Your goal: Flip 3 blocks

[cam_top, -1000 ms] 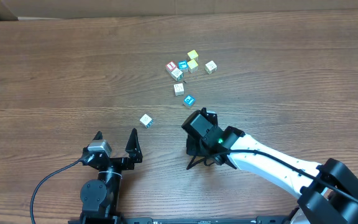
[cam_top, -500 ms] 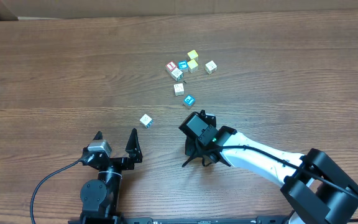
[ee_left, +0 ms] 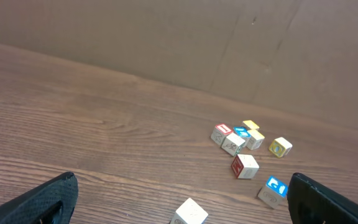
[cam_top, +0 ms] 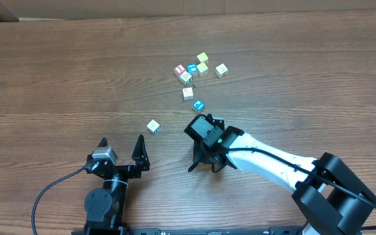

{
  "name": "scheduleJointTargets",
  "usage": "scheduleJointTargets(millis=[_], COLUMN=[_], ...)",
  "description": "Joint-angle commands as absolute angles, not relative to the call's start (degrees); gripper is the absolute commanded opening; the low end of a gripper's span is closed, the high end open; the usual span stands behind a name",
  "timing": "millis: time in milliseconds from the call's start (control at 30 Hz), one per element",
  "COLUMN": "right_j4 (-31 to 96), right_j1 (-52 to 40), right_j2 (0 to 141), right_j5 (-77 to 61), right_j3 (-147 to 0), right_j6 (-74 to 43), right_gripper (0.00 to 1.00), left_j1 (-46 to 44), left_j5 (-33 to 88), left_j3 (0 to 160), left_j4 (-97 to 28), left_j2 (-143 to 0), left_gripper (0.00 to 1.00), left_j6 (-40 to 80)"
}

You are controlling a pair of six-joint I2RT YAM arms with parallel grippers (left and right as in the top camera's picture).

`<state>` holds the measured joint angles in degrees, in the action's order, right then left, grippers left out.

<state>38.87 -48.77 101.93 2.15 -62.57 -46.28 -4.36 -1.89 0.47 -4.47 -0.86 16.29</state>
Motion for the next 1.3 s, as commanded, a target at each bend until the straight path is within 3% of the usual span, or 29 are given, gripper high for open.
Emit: scheduleJointTargets(millis=[0, 333, 700, 1033, 1267], right_j4=[41.76, 55.00, 45.50, 40.47, 40.12], right_j1=[-48.05, -37.65, -34.15, -35.03, -35.03], right_j2=[102.04, 102.04, 108.90, 119.72, 121.69], right_j5=[4.49, -4.47, -4.60, -1.15, -1.17], right_j3=[-69.95, -90.06, -90.24, -90.21, -90.13], right_j6=[-41.12, -23.81, -5.82, -4.23, -4.27], right_gripper=[0.55, 0.61, 0.69, 0.69, 0.53], left_j1=[-4.10, -4.10, -4.10, -4.10, -4.10], left_j5=[-1.45, -1.45, -1.45, -1.45, -1.45], left_j3=[0.27, 0.27, 0.27, 0.27, 0.27], left_j4=[-4.34, -4.34, -4.34, -4.36, -4.36], left_j2=[-0.25, -0.25, -0.25, -0.25, -0.25], left_gripper=[1.00, 1.00, 1.00, 1.00, 1.00], left_j6=[15.40, 15.42, 15.40, 15.42, 15.40])
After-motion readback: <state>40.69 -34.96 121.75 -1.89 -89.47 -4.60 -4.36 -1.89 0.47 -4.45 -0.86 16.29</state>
